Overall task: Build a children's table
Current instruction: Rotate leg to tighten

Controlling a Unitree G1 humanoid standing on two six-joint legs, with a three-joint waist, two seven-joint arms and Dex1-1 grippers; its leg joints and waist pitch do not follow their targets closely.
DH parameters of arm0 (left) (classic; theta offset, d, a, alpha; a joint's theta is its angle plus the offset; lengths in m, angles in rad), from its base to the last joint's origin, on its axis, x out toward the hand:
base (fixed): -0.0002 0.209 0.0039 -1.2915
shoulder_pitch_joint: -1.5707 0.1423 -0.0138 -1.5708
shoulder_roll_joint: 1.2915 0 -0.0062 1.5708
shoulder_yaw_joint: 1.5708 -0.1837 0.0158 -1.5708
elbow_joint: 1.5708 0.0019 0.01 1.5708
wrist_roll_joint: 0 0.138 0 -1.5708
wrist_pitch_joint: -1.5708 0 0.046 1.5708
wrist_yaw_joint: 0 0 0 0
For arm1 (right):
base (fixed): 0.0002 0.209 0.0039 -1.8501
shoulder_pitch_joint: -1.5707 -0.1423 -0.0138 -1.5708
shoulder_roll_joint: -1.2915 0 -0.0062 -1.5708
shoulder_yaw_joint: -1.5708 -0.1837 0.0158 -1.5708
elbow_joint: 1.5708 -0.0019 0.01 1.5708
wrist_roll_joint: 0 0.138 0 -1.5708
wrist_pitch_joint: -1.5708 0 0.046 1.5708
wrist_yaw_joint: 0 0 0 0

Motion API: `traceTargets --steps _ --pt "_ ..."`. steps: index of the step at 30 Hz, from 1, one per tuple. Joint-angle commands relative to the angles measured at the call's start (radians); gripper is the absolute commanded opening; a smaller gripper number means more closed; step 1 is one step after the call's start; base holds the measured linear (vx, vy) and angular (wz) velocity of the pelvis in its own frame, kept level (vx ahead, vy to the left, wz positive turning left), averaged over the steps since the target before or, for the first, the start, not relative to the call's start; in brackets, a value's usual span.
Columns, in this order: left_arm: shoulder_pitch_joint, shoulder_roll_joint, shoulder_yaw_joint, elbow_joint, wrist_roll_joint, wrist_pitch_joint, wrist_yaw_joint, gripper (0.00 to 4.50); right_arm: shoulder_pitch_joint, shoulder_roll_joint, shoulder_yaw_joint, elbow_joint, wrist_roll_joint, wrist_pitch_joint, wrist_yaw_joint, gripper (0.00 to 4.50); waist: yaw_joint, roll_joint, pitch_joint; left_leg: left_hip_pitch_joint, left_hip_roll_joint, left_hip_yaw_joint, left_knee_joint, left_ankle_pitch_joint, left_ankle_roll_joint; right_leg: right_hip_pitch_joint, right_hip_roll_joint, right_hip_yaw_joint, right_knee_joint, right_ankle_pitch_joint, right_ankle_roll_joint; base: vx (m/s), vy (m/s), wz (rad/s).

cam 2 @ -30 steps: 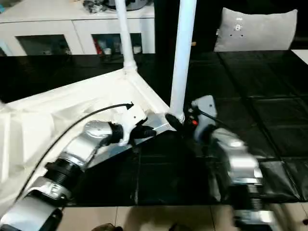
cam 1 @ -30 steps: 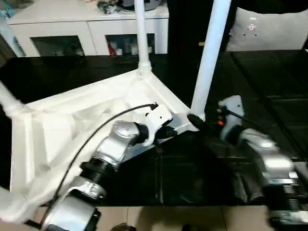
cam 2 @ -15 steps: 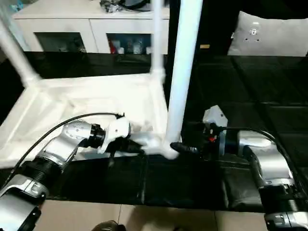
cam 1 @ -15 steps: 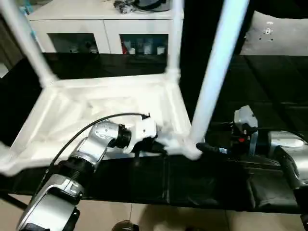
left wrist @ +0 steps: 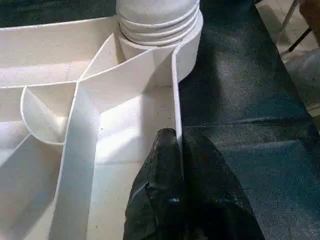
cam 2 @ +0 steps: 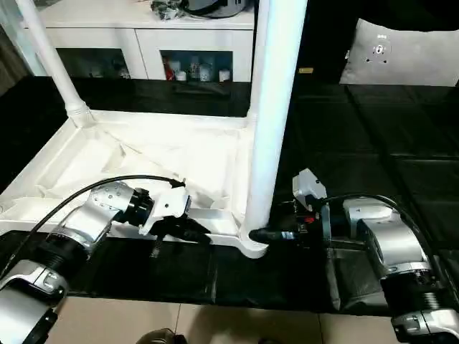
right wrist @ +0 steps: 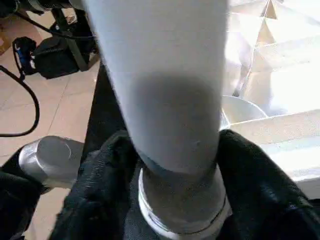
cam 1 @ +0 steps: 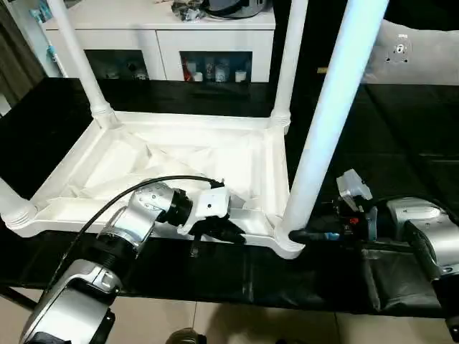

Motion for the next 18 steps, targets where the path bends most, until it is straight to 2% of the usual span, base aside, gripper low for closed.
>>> traceTargets --steps 1,7,8,11,12,15,17,18 --pt "-0.032 0.001 0.003 -0.018 -0.016 -0.032 -0.016 0.0 -0.011 0.005 0.008 -0.007 0.02 0.013 0.021 2.24 -0.001 -0.026 -0.085 0.016 0.048 -0.01 -0.068 -0.188 0.095 0.058 -0.061 0.042 -0.066 -0.368 -0.18 0.0 0.0 0.0" --pt "-0.022 -0.011 0.026 -0.022 -0.032 0.006 0.008 0.0 0.031 0.021 0.002 -0.065 0.054 0.088 -0.016 1.97 0.003 -0.026 -0.084 0.017 0.049 -0.009 -0.068 -0.186 0.091 0.058 -0.062 0.044 -0.067 -0.368 -0.178 0.0 0.0 0.0" --pt "-0.019 -0.015 0.029 -0.028 -0.034 0.019 0.018 0.0 0.041 0.027 -0.002 -0.084 0.064 0.107 -0.032 1.96 0.004 -0.019 -0.084 0.017 0.049 -0.011 -0.068 -0.188 0.089 0.058 -0.062 0.044 -0.066 -0.372 -0.178 0.0 0.0 0.0" --pt "-0.015 -0.028 0.039 -0.04 -0.028 0.056 0.064 0.0 0.059 0.045 -0.015 -0.115 0.074 0.148 -0.086 1.95 0.002 -0.024 -0.082 0.018 0.046 -0.01 -0.07 -0.208 0.079 0.059 -0.063 0.041 -0.074 -0.413 -0.164 0.0 0.0 0.0" --pt "-0.015 -0.035 0.043 -0.044 -0.024 0.074 0.089 0.0 0.062 0.054 -0.017 -0.121 0.067 0.159 -0.117 1.95 0.0 -0.017 -0.081 0.019 0.046 -0.012 -0.071 -0.213 0.073 0.058 -0.062 0.041 -0.072 -0.421 -0.161 0.0 0.0 0.0" --pt "-0.02 -0.079 0.066 -0.081 -0.016 0.192 0.206 0.0 0.054 0.141 -0.034 -0.126 -0.009 0.184 -0.349 1.95 -0.012 -0.02 -0.077 0.024 0.042 -0.014 -0.073 -0.246 0.043 0.053 -0.06 0.036 -0.083 -0.486 -0.139 0.0 0.0 0.0" --pt "-0.024 -0.107 0.075 -0.108 -0.014 0.261 0.261 0.0 0.038 0.208 -0.062 -0.111 -0.04 0.2 -0.497 1.95 -0.027 -0.022 -0.074 0.02 0.036 -0.018 -0.075 -0.265 0.024 0.057 -0.062 0.029 -0.089 -0.536 -0.116 0.0 0.0 0.0" --pt "-0.025 -0.114 0.077 -0.112 -0.013 0.275 0.273 0.0 0.034 0.222 -0.07 -0.109 -0.042 0.206 -0.525 1.95 -0.04 -0.022 -0.073 0.017 0.034 -0.021 -0.076 -0.28 0.019 0.059 -0.062 0.024 -0.095 -0.558 -0.097 0.0 0.0 0.0"
